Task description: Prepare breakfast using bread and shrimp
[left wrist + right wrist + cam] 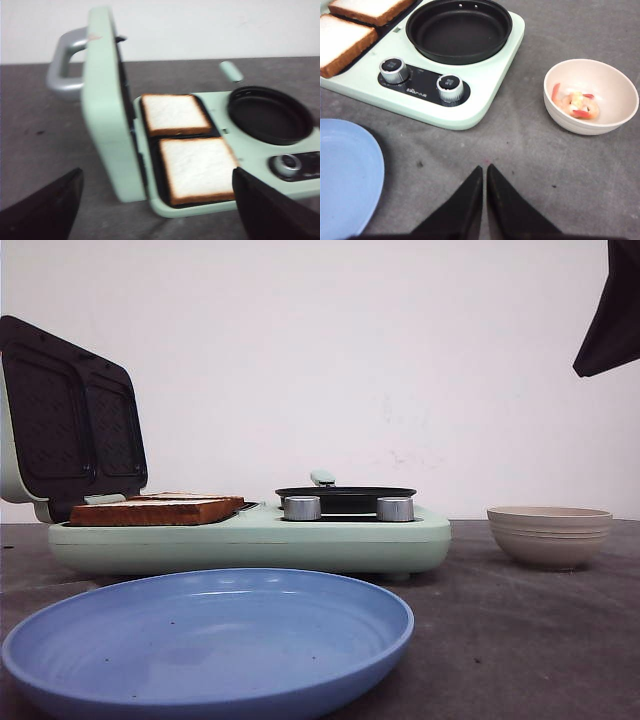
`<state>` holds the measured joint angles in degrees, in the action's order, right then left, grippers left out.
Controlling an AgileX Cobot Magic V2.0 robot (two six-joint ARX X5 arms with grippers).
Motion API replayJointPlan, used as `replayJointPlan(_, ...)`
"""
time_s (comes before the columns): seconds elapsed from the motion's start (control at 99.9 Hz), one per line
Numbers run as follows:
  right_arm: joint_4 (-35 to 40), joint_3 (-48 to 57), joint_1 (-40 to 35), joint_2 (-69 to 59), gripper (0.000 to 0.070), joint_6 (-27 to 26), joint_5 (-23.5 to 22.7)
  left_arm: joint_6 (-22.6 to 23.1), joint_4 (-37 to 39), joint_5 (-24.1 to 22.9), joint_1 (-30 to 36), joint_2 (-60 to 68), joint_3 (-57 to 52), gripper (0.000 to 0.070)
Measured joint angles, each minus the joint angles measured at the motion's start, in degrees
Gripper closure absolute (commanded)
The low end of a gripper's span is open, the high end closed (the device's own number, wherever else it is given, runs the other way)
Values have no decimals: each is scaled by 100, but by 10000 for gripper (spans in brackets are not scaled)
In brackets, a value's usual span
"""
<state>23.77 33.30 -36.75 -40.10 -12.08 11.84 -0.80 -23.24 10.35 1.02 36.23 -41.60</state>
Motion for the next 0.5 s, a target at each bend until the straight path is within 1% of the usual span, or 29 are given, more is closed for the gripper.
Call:
replayJointPlan(0.18,118,-83,0,0,696,-17,0,-26,203,22,-450,247,-151,149)
replayJointPlan(0.25,122,-101,0,0,696,-20,0,-120,304,116,-610,367,-315,151)
replayJointPlan(0.37,85,-138,0,0,696,-24,0,-514,636,503,-887,531,-409,157)
replayJointPlan(0.5,35,-155,0,0,696,-35,-4,-1178,938,940,-1287,811,-409,163)
